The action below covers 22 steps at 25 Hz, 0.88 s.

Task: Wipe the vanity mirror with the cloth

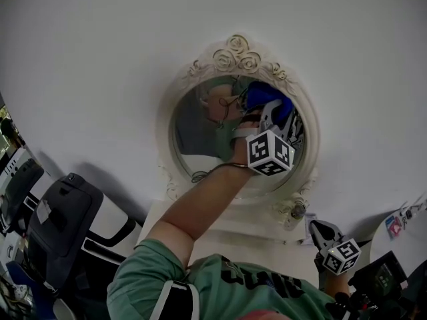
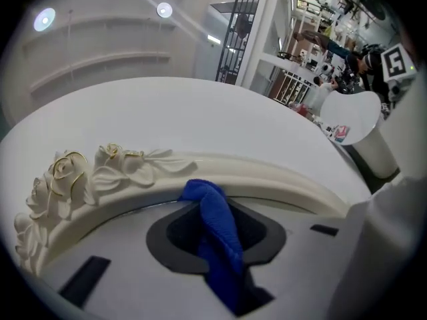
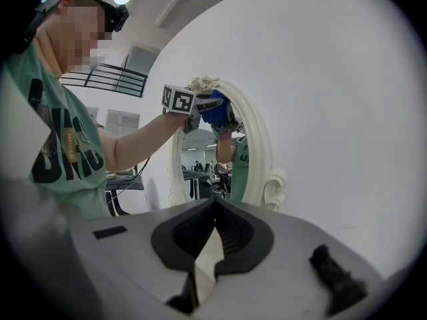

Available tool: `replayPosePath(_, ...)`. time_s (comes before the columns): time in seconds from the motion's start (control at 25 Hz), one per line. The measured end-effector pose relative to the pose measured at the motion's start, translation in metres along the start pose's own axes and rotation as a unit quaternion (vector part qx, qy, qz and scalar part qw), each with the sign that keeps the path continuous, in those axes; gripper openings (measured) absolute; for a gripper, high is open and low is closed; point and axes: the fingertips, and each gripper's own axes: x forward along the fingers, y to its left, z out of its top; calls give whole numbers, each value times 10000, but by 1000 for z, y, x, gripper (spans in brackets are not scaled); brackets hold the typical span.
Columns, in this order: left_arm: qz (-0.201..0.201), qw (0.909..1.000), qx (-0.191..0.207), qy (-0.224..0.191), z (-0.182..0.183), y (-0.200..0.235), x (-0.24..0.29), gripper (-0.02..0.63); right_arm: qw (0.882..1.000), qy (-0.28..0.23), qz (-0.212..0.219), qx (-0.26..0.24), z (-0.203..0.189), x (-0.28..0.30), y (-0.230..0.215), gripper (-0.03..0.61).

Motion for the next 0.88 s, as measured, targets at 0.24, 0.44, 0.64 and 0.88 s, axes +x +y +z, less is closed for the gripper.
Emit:
replayPosePath(0.24,314,9989,-306,-172,-35,35,-65,94,9997,-97,111,-188,16,8,12,12)
replayPosePath(0.44,1262,9859,-958,544,-137,105,-144,94,9995,15,170,-260,19,14,20,12)
replayPosePath(0.64,1585,9750,-1026,1175,-200,129,-164,94,9983,125,351,-454,28,27,38,12)
replayPosePath(0.88,1441,9749,-1096,1299,-220,121,-146,94,9979,198,299,-545,30,26,41,12)
